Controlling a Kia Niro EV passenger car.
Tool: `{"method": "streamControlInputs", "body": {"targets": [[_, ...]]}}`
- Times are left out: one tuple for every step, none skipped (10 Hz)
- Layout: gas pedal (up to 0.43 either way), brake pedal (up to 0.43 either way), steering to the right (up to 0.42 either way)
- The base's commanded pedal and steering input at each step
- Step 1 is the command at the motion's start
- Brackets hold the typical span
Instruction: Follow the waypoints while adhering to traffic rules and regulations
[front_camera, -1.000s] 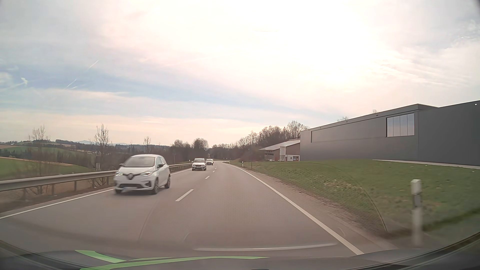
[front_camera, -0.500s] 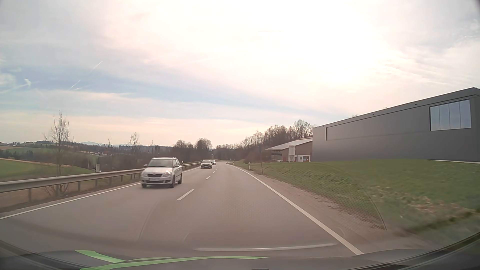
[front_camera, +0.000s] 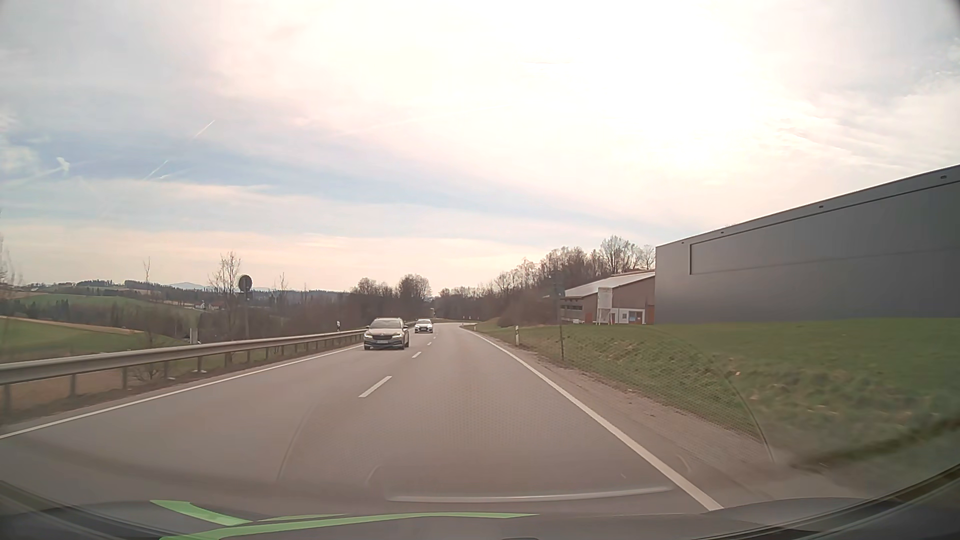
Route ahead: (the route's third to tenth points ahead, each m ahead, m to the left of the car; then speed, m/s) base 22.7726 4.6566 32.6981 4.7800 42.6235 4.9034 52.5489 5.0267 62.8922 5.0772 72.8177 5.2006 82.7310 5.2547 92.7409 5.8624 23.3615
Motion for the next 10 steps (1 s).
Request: {"method": "streamControlInputs", "body": {"targets": [[0.087,0.0,-0.006],[0.087,0.0,-0.006],[0.098,0.0,-0.006],[0.098,0.0,-0.006],[0.098,0.0,-0.006],[0.098,0.0,-0.006],[0.098,0.0,-0.006],[0.098,0.0,-0.006],[0.098,0.0,-0.006],[0.098,0.0,-0.006]]}}
